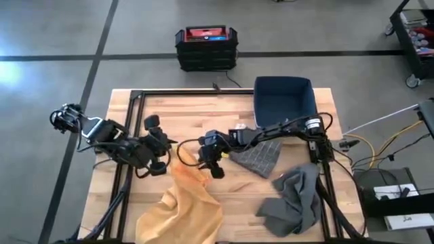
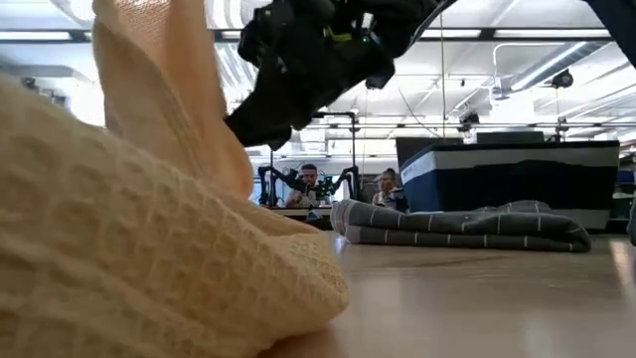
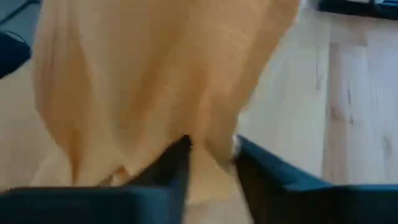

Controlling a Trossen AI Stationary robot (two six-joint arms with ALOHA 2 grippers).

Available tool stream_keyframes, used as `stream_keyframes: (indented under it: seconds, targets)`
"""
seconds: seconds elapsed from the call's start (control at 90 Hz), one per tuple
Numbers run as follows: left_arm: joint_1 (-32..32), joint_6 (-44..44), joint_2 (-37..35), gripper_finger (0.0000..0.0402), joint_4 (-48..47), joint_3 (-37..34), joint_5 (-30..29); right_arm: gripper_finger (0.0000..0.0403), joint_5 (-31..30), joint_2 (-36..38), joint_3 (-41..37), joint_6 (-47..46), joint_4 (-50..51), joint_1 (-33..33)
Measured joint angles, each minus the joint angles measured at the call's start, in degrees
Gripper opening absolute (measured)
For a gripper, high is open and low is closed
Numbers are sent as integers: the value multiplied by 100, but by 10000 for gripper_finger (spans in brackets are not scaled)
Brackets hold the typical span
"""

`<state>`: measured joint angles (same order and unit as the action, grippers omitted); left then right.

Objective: Fold towel
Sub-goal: Fold the yellow kitchen towel

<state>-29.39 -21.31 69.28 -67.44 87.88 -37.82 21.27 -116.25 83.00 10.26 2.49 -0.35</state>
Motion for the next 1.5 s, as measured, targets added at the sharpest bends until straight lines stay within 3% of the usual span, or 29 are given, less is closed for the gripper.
stream_keyframes:
  seconds: [0.067, 0.267, 0.433, 0.611, 0.8, 1.033, 1.156, 1.267, 1.389, 1.5]
  targets:
    - [-52, -2, 0, 0, -7, 175, -2, 15, -272, 305, -13, 99, 256, -36]
    - [-133, -15, -13, 0, -438, 818, 2, 2, -2339, 1620, 7, 564, 1227, -42]
    - [-131, -17, -39, 0, -682, 1163, -15, 1, -3030, 2688, 8, 572, 1703, -56]
    - [-129, -60, -44, 0, -720, 1226, 25, 0, -3656, 3177, 7, 432, 1878, -56]
    - [-126, -172, 79, 0, -561, 1141, 284, 0, -3790, 2963, 9, 384, 1829, -73]
    - [-164, -1, 542, 0, 192, 627, 590, 0, -3814, 2078, 1, 438, 1508, -166]
    - [-455, -261, 619, 0, 171, 717, 664, 0, -4349, 1889, -2, 469, 1850, -185]
    - [-756, -517, 563, 0, 481, 952, 971, 0, -4361, 2000, -2, 486, 1992, -168]
    - [-1112, -913, 537, 0, -87, 1078, 963, 0, -4179, 2149, 9, 477, 2065, -114]
    - [-1132, -1568, 409, 0, -1164, 1090, 379, 0, -4163, 2134, 9, 432, 2120, -118]
